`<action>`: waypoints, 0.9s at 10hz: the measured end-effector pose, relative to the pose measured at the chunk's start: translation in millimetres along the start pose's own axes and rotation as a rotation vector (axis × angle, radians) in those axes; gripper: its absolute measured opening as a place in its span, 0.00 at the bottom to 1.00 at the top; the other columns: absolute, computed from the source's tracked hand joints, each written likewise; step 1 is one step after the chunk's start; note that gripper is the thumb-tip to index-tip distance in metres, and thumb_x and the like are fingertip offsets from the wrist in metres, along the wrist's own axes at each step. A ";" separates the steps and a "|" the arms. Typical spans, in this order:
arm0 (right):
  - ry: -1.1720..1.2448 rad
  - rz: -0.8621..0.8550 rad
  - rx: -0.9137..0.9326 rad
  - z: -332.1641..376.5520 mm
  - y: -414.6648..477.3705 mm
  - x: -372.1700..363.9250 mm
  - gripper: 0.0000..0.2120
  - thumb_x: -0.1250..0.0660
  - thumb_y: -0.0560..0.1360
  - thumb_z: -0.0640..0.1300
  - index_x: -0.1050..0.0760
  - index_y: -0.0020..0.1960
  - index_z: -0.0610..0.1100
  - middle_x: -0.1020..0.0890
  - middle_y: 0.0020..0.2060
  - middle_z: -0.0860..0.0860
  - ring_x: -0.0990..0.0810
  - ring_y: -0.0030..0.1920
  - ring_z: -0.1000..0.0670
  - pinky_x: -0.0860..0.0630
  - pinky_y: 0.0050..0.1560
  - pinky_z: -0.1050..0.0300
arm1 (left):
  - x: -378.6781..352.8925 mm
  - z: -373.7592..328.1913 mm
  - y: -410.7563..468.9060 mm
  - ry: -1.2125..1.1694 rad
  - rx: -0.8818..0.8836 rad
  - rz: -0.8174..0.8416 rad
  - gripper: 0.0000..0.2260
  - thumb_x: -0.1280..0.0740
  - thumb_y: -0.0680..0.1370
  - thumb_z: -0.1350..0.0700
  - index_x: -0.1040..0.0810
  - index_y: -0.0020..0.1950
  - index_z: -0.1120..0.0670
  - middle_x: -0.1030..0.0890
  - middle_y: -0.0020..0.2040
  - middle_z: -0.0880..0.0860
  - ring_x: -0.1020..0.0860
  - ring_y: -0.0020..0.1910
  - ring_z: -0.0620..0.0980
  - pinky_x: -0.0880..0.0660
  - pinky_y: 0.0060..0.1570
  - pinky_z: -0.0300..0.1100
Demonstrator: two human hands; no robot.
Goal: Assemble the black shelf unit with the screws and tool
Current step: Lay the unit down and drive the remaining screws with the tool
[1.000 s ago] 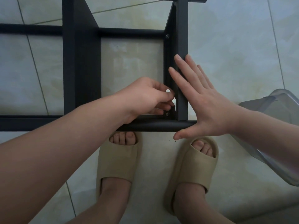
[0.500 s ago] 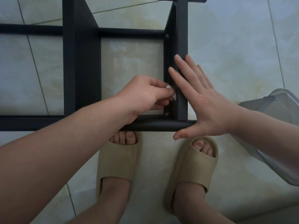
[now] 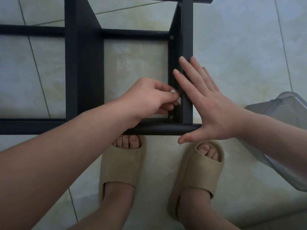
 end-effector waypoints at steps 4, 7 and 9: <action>0.003 0.000 -0.003 -0.1 -0.2 0.9 0.63 0.38 0.66 0.79 0.56 0.83 0.39 0.58 0.82 0.41 0.64 0.81 0.41 0.54 0.78 0.31 | -2.9 -2.0 -2.6 -0.035 0.042 0.022 0.04 0.29 0.79 0.58 0.18 0.45 0.55 0.15 0.36 0.50 0.18 0.36 0.44 0.18 0.43 0.39; -0.002 -0.005 0.005 -0.9 0.0 0.0 0.63 0.38 0.67 0.80 0.56 0.83 0.39 0.58 0.82 0.41 0.64 0.81 0.41 0.53 0.78 0.30 | -4.8 -1.7 -4.6 -0.082 0.111 0.068 0.04 0.31 0.80 0.59 0.20 0.46 0.57 0.16 0.36 0.52 0.17 0.37 0.47 0.19 0.41 0.40; -0.004 -0.004 0.005 -0.8 0.2 -0.1 0.63 0.39 0.67 0.80 0.56 0.83 0.39 0.58 0.82 0.41 0.64 0.81 0.40 0.53 0.78 0.31 | -5.9 -3.8 -5.9 -0.060 0.121 0.081 0.05 0.33 0.81 0.60 0.22 0.45 0.58 0.16 0.33 0.51 0.19 0.35 0.46 0.18 0.40 0.38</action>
Point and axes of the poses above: each hand's wrist, its own y-axis towards the middle knuckle, its own x-axis out of the back of the hand, z = x × y, the point moved 4 cm from there along y, towards the middle knuckle
